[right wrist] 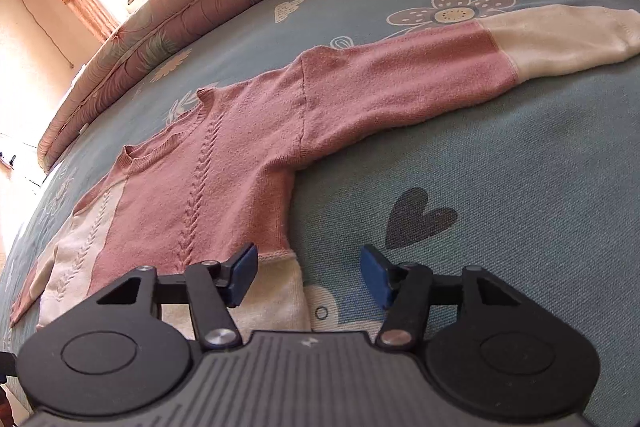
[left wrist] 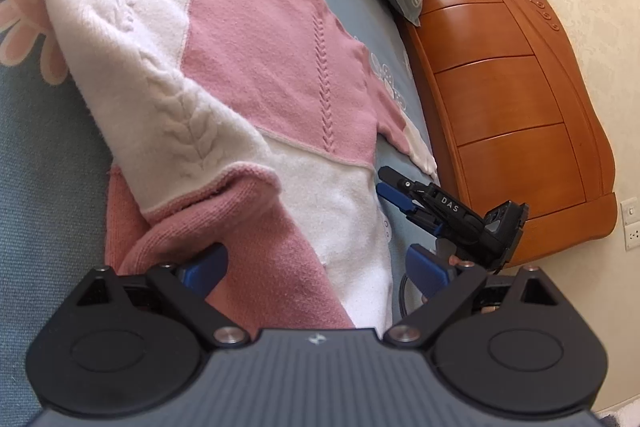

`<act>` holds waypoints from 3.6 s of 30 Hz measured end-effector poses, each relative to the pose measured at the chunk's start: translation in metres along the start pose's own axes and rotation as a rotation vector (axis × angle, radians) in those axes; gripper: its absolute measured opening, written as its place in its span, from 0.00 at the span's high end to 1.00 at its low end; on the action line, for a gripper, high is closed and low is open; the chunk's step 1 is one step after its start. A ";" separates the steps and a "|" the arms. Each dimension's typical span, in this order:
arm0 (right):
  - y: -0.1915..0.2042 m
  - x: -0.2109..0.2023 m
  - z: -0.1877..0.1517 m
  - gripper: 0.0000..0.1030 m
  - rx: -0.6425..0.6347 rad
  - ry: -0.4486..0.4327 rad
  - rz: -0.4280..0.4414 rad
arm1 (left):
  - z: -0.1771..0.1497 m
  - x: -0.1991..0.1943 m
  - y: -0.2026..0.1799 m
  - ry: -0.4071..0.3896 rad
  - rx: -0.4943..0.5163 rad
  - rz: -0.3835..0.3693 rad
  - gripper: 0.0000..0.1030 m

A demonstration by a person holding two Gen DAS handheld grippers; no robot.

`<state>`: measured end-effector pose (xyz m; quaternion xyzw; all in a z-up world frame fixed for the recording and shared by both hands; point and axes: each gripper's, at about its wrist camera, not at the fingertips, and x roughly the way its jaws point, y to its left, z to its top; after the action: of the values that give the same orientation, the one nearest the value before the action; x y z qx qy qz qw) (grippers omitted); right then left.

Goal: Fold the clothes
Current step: 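Open the right gripper to release the cream edge and lift away, then move the left gripper down over the pink hem of the sweater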

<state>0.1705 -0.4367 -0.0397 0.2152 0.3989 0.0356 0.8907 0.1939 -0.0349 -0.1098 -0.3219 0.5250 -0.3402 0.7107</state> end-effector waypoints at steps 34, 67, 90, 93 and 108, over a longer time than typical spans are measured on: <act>0.047 -0.026 -0.047 0.00 -0.073 0.106 0.167 | -0.011 -0.069 -0.058 -0.172 0.323 0.331 0.07; -0.039 -0.094 -0.100 0.00 0.324 0.271 0.411 | -0.036 -0.064 -0.053 -0.141 0.239 0.301 0.07; 0.076 -0.100 -0.090 0.00 -0.154 0.206 0.247 | -0.042 -0.090 -0.025 -0.160 0.181 0.370 0.07; 0.128 -0.091 -0.092 0.00 -0.385 0.176 0.174 | -0.040 -0.102 -0.023 -0.201 0.163 0.386 0.07; 0.320 0.016 -0.113 0.00 -0.916 0.103 -0.070 | -0.048 -0.180 0.013 -0.385 0.022 0.459 0.07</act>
<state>0.1342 -0.1027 0.0140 -0.2165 0.3928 0.1887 0.8736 0.1106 0.1156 -0.0369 -0.2456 0.4359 -0.1090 0.8589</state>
